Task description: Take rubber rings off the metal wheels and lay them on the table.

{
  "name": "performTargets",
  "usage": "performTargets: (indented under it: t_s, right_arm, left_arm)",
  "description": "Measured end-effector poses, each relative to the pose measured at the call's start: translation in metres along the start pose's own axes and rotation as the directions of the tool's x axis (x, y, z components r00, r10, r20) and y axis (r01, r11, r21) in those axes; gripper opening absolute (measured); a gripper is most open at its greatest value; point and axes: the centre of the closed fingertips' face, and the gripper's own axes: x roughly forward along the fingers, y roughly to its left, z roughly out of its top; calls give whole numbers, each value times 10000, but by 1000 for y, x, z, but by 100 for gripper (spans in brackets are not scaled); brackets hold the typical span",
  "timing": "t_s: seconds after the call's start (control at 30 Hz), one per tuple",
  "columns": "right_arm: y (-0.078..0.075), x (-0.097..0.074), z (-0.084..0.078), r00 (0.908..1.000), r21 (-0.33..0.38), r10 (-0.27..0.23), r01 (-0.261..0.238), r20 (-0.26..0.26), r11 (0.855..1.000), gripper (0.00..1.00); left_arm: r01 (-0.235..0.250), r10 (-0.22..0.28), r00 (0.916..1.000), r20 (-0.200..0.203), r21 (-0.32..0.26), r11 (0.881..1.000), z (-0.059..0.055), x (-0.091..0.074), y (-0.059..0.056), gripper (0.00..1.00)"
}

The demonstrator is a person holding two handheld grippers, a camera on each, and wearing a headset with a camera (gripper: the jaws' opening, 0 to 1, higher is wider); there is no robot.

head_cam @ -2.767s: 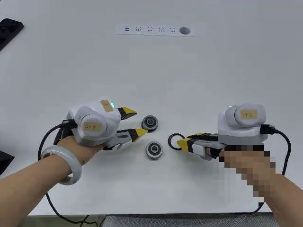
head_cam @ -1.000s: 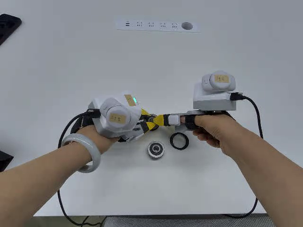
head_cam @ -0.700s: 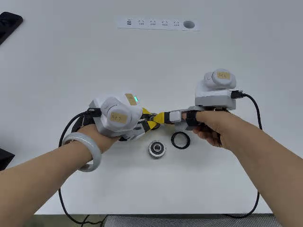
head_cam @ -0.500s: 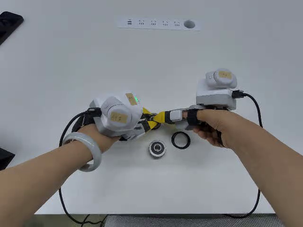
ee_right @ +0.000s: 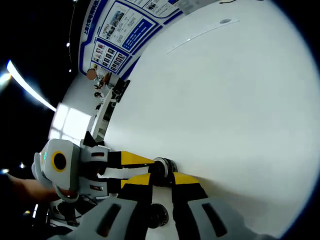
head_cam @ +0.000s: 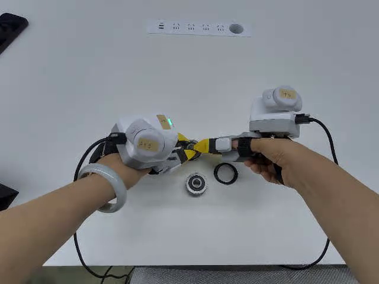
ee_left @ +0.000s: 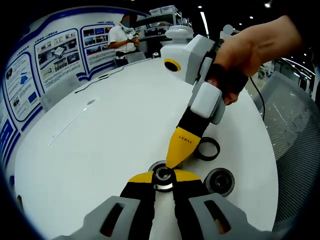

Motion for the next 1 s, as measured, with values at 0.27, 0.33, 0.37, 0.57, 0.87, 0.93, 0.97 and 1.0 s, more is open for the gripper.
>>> performTargets:
  t_s: [0.27, 0.33, 0.37, 0.57, 0.87, 0.93, 0.97, 1.0]
  right_arm:
    - [-6, 0, 1, 9998, -65, -193, 193, 100, 9998, 7]
    - [-8, 0, 1, 9995, -175, -309, 310, 68, 9994, 5]
    - [-7, 0, 1, 9996, -210, -279, 281, 74, 9994, 5]
    - [-8, -1, 3, 9996, -117, -259, 260, 88, 9996, 2]
    - [-5, -1, 3, 9996, -196, -249, 251, 92, 9995, 2]
    - [-4, -1, 3, 9997, -228, -235, 237, 104, 9995, 2]
    - [-4, -1, 3, 9997, -234, -230, 232, 105, 9995, 2]
    - [-3, -1, 3, 9997, -223, -218, 220, 110, 9995, 2]
  left_arm:
    - [-6, 6, 10000, 7, -9, 10000, 0, 0, 0, 13]
    - [-6, 6, 10000, 14, -23, 10000, 0, 0, 0, 13]
    - [-6, 6, 10000, 15, -19, 10000, 0, 0, 0, 13]
    - [5, -5, 10000, -6, -3, 10000, 0, 0, 0, 13]
    - [28, -28, 10000, -25, -23, 10000, 0, 0, 0, 13]
    - [30, -30, 10000, -30, -13, 10000, 0, 0, 0, 13]
    - [29, -29, 10000, -32, -13, 10000, 0, 0, 0, 13]
    - [28, -28, 10000, -33, -11, 10000, -1, 0, 0, 13]
